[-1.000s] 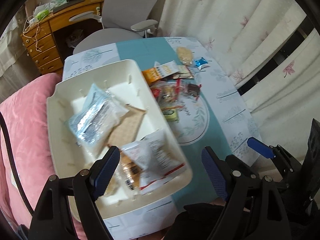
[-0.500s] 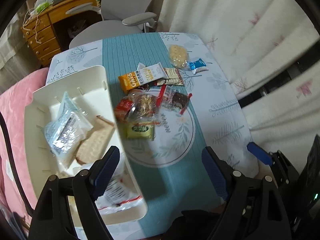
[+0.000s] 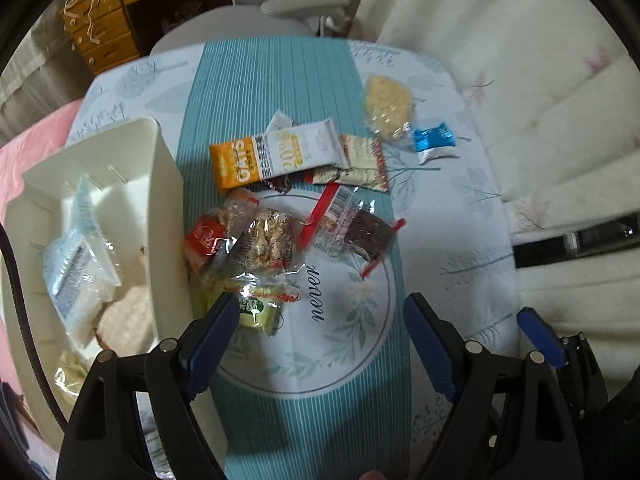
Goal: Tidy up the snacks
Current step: 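Withdraw both grippers from the tray back toward the plate, then grasp clear nut bag with left gripper while right gripper grasps red-labelled brownie pack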
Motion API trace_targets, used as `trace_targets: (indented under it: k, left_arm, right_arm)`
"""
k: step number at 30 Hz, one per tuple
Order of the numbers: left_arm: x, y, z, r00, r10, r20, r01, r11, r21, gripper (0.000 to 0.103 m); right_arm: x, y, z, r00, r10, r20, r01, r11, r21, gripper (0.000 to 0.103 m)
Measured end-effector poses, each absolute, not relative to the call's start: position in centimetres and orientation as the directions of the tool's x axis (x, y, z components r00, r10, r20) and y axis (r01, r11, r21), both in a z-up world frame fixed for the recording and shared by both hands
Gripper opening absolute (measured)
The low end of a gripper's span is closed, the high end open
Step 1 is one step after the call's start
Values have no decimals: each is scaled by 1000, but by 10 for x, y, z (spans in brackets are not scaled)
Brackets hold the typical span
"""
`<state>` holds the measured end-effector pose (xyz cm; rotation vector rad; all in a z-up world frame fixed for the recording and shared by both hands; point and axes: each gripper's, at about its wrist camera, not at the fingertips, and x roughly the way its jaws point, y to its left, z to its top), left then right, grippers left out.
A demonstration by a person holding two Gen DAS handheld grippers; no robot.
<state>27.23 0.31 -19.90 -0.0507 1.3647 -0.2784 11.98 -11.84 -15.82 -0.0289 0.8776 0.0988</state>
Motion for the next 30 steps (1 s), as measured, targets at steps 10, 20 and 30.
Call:
trace_targets:
  k: [10, 20, 30]
  left_arm:
    - [310, -2, -251, 94, -142, -985, 91, 987, -133, 63]
    - [326, -3, -275, 55, -91, -994, 73, 994, -87, 57]
    - [342, 2, -288, 57, -72, -996, 77, 995, -67, 57]
  right_arm:
    - [166, -122, -199, 622, 103, -776, -219, 975, -46, 72]
    - [204, -110, -232, 601, 152, -785, -382, 917, -115, 73]
    - [226, -90, -255, 560, 182, -808, -475, 870, -133, 73]
